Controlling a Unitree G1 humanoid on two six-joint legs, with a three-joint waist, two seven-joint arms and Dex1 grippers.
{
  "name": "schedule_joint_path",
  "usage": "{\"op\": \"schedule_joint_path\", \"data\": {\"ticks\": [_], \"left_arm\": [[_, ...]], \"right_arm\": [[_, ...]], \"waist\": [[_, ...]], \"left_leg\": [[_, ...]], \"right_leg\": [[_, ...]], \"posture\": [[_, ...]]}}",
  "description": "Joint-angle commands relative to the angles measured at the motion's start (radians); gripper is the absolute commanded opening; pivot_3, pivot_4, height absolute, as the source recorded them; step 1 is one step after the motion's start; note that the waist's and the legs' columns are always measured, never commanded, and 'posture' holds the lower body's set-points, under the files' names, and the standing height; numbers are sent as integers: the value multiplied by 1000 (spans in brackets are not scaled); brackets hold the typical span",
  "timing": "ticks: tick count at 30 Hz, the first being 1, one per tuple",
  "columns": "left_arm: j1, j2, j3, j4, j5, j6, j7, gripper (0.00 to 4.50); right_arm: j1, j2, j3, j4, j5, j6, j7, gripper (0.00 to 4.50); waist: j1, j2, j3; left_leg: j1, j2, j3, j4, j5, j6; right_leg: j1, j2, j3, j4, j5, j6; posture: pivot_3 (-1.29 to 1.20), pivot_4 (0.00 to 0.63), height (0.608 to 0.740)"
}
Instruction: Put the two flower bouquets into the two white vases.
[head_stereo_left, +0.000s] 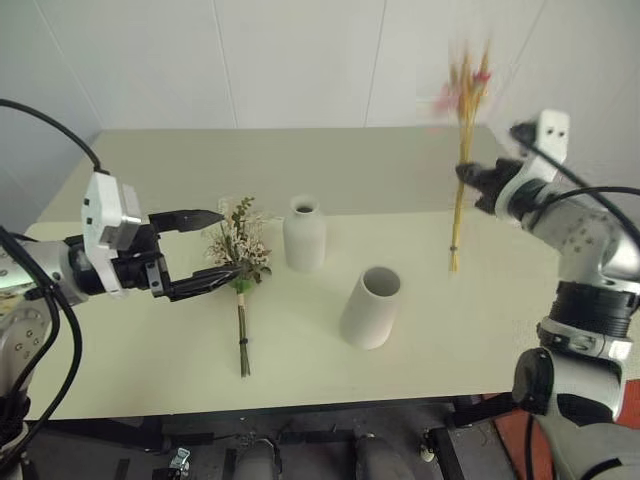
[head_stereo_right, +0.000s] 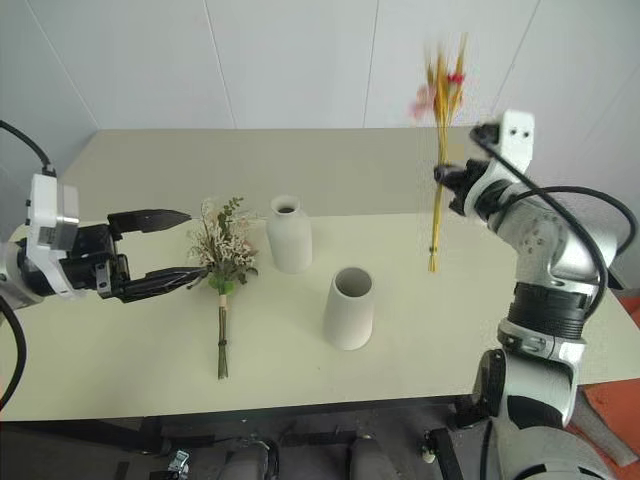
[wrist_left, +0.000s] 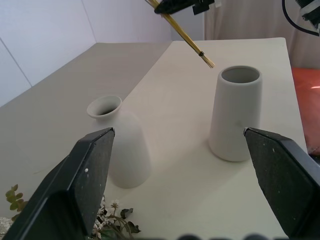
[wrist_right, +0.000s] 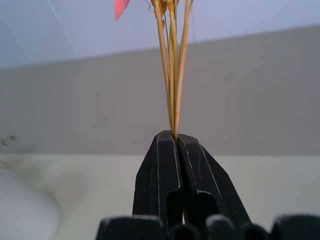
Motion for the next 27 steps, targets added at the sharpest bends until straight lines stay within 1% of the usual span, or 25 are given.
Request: {"op": "schedule_joint_path", "data": {"ticks": [1, 7, 11, 13, 18, 27], "left_arm": [[-24, 3, 2, 5, 1, -22, -12, 4500], [-27, 7, 3, 8, 2, -19, -22, 4500], [-32, 7, 0, 10, 4, -14, -22, 4500], [-37, 7, -5, 13, 7, -12, -22, 4500], [-51, 3, -18, 20, 13, -9, -22, 4500], [-46, 10, -12, 13, 12, -3, -20, 4500]], "right_arm": [[-43, 31, -107, -121, 164, 25, -9, 17], [-55, 47, -162, -238, 403, 99, -36, 17], [0, 17, -146, -309, 545, 115, -2, 17], [43, 10, -120, -354, 592, 99, 12, 17], [135, 21, -45, -416, 602, 4, 23, 17], [219, 12, 38, -425, 604, -106, 23, 17]], "waist": [[1, 0, 0], [2, 0, 0], [3, 0, 0], [3, 0, 0], [-1, 0, 0], [2, 0, 0]], "left_leg": [[0, 0, 0, 0, 0, 0], [0, 0, 0, 0, 0, 0], [0, 0, 0, 0, 0, 0], [0, 0, 0, 0, 0, 0], [1, 0, 0, 0, 0, 0], [1, 0, 0, 0, 0, 0]], "right_leg": [[0, 0, 0, 0, 0, 0], [0, 0, 0, 0, 0, 0], [0, 0, 0, 0, 0, 0], [0, 0, 0, 0, 0, 0], [1, 0, 0, 0, 0, 0], [1, 0, 0, 0, 0, 0]], "posture": [[0, 150, 740], [0, 150, 740], [0, 150, 740], [0, 150, 740], [0, 150, 740], [0, 150, 740]]}}
